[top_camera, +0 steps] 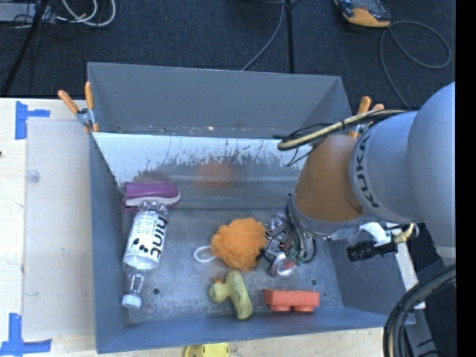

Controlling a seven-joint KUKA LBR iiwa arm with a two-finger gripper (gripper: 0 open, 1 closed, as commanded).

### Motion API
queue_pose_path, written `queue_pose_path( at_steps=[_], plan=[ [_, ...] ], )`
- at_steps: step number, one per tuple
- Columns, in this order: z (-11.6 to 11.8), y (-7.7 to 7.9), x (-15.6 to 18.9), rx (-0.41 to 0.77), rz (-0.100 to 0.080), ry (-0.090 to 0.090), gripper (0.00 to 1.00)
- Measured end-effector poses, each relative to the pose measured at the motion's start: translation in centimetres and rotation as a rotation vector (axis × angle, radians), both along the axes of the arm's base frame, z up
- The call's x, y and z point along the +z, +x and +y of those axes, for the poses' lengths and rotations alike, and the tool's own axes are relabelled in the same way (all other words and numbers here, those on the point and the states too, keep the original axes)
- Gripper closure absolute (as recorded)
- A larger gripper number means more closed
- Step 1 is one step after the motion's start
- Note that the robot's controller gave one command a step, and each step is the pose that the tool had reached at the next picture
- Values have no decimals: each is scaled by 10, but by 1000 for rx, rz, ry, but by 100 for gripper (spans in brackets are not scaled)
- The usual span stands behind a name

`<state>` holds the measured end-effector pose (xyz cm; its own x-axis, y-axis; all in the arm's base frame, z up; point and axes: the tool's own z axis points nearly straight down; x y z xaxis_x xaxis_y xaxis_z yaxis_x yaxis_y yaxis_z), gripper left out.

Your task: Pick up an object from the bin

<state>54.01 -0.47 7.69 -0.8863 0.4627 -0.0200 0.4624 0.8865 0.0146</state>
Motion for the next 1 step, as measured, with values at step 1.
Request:
queue_pose_path(
  at_steps=[1],
  plan=[
    [0, 0, 0, 1, 0, 0, 100]
  ],
)
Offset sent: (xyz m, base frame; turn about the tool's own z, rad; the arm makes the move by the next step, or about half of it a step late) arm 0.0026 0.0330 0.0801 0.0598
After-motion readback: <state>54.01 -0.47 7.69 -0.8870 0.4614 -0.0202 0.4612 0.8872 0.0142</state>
